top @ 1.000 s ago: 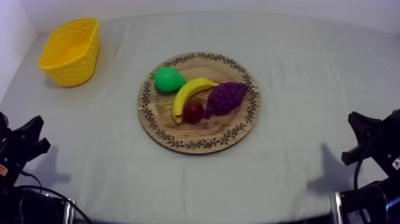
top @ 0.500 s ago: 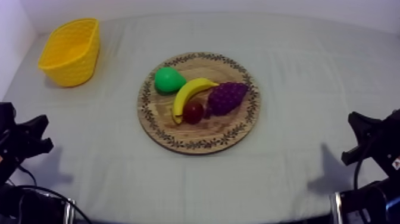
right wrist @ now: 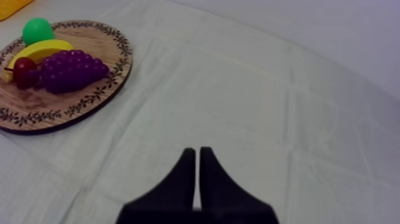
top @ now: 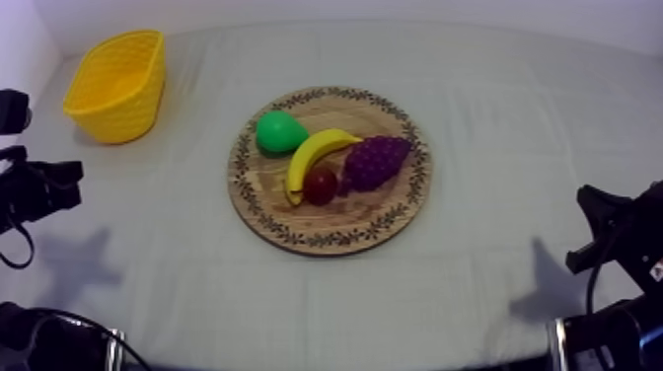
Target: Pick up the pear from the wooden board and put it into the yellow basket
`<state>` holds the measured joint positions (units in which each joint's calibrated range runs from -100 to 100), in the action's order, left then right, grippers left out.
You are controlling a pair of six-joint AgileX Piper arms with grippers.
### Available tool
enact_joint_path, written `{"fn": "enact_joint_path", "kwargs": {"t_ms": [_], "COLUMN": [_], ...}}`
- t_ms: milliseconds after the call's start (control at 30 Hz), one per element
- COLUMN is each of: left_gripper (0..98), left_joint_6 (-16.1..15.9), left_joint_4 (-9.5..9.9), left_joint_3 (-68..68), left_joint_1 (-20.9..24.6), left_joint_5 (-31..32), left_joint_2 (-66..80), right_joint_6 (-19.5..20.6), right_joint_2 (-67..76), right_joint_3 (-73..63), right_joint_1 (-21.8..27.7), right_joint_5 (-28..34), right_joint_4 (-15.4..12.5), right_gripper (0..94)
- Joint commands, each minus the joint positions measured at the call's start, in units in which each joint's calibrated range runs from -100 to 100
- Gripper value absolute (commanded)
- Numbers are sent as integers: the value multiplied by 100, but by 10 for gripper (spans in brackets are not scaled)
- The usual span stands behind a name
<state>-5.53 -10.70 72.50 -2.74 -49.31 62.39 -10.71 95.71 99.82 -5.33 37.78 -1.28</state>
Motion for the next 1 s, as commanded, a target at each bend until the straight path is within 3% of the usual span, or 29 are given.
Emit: {"fn": "enact_joint_path", "kwargs": {"t_ms": [0, 133, 400, 667, 967], "left_gripper": [0, 0, 0, 0, 0], "left_joint_6": [92, 336, 772, 940, 1355], "left_joint_4": [81, 226, 238, 255, 463], "left_joint_3": [-557, -1234, -2298, -3245, -4287], "left_joint_1": [-82, -268, -509, -812, -1200], "left_joint_5": [-330, -851, -1636, -2113, -2368], "left_joint_2": [-581, -1232, -2336, -3232, -4405], "right_joint_6": [-1, -1, -1, -1, -1], "right_joint_2": [4, 4, 4, 4, 4], "right_joint_3": [-5, -5, -5, -5, -5], "right_joint_1": [-3, -3, -3, -3, -3], "right_joint_5": [4, 4, 4, 4, 4], "right_joint_4": [-1, -1, -1, -1, -1], "right_gripper": [4, 4, 4, 4, 4]}}
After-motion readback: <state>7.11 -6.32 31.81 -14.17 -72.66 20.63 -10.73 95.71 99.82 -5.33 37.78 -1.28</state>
